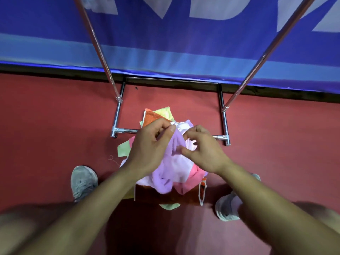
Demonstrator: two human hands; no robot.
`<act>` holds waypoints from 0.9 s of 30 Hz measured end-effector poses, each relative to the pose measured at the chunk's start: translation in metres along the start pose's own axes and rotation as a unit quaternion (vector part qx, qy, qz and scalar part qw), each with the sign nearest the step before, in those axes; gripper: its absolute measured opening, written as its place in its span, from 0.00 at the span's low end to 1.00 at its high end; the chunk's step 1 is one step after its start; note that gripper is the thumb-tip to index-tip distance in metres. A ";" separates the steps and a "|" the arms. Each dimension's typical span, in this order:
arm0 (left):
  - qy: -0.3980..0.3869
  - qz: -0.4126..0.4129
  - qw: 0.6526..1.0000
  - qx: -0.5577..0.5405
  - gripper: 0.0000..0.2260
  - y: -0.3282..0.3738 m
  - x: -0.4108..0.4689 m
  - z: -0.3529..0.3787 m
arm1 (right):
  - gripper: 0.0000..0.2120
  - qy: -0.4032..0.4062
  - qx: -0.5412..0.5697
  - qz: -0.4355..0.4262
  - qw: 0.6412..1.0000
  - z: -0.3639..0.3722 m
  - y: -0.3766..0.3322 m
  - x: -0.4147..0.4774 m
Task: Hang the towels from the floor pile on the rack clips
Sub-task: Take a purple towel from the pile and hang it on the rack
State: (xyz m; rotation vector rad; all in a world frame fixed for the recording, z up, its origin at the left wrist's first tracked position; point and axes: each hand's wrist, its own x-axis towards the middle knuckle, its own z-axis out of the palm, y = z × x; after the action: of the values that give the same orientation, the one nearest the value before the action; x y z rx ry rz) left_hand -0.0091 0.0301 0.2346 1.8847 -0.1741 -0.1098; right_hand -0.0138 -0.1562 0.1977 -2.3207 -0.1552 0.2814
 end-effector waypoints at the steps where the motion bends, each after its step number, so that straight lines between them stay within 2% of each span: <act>1: 0.009 0.010 1.000 -0.007 0.10 0.000 0.004 -0.003 | 0.10 -0.028 -0.007 -0.008 1.000 0.001 0.004 0.003; 4: 0.067 0.014 0.997 -0.022 0.10 0.000 0.018 -0.019 | 0.14 -0.079 -0.017 -0.011 0.997 0.003 0.011 0.007; 6: 0.139 0.007 0.990 -0.022 0.10 -0.001 0.030 -0.037 | 0.12 -0.077 -0.016 0.005 0.997 0.002 0.011 0.010; 9: 0.215 0.016 0.977 0.002 0.11 -0.004 0.040 -0.060 | 0.18 -0.075 -0.020 0.007 0.997 0.001 0.009 0.015; 13: 0.234 0.004 0.972 0.024 0.10 -0.016 0.037 -0.070 | 0.11 -0.094 -0.134 0.007 0.987 0.006 0.013 0.012; 15: 0.216 -0.033 0.975 0.043 0.09 -0.029 0.036 -0.070 | 0.10 -0.075 -0.184 0.040 0.979 0.004 0.010 0.010; 16: 0.198 -0.059 0.977 0.053 0.08 -0.037 0.036 -0.068 | 0.10 -0.061 -0.172 0.037 0.982 0.004 0.008 0.010; 17: 0.175 -0.087 0.979 0.065 0.07 -0.043 0.034 -0.063 | 0.10 -0.050 -0.128 0.030 0.990 0.002 0.006 0.011; 19: 0.112 -0.138 0.977 0.114 0.08 -0.051 0.028 -0.050 | 0.13 -0.054 0.036 0.049 0.997 -0.001 -0.002 0.012; 22: -0.010 -0.161 0.965 0.208 0.15 -0.052 0.009 -0.022 | 0.17 -0.045 0.222 0.088 0.970 0.002 -0.017 0.013; 25: -0.108 -0.133 0.956 0.238 0.36 -0.048 -0.019 0.009 | 0.16 -0.017 0.395 0.125 0.910 0.004 -0.024 0.011; 27: -0.087 -0.135 0.955 0.249 0.44 -0.051 -0.031 0.023 | 0.13 -0.016 0.505 0.169 0.846 0.000 -0.030 0.007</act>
State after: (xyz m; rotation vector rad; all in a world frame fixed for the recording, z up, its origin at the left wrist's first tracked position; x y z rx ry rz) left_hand -0.0399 0.0296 0.1790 2.3963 -0.0651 -0.4550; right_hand -0.0073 -0.1341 0.2186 -1.2686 0.3310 0.4438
